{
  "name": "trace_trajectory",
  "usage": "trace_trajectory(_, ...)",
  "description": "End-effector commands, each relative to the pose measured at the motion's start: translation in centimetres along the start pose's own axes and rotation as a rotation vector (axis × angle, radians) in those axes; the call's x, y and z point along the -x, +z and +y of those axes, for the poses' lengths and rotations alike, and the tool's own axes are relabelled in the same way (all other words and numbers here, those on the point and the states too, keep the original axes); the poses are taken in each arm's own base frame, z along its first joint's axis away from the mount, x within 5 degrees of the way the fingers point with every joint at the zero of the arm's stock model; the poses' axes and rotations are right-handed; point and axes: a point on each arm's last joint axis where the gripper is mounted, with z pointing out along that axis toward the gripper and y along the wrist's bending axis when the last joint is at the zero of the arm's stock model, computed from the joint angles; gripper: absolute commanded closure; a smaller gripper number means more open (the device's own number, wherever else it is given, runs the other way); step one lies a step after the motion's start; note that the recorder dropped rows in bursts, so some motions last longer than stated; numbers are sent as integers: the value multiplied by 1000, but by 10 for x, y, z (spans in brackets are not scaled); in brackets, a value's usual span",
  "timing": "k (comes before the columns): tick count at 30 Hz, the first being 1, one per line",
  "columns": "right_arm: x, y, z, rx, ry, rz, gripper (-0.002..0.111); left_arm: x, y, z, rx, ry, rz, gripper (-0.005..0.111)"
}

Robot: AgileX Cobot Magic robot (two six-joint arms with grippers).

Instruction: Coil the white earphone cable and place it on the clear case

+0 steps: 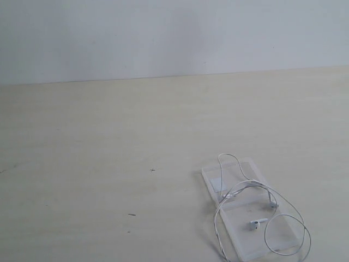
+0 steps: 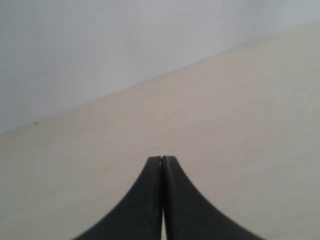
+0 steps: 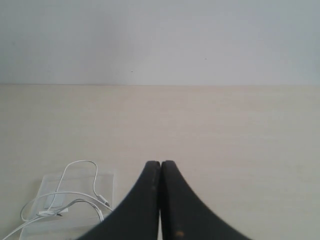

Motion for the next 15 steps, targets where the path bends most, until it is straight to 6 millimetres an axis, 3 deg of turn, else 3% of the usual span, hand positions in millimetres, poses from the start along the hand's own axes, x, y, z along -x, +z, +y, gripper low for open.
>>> trace_trajectory(1,-1,0,0,-6,-4,-7,108,-16,10,-14,-94,-232,-88,107)
trace_trajectory(6,-1,0,0,-6,-2,-7,108,-37,12,-18,-95,-347,-153,107)
trace_trajectory(15,-1,0,0,-6,-5,-7,108,-42,8,-15,-8,-282,-143,107)
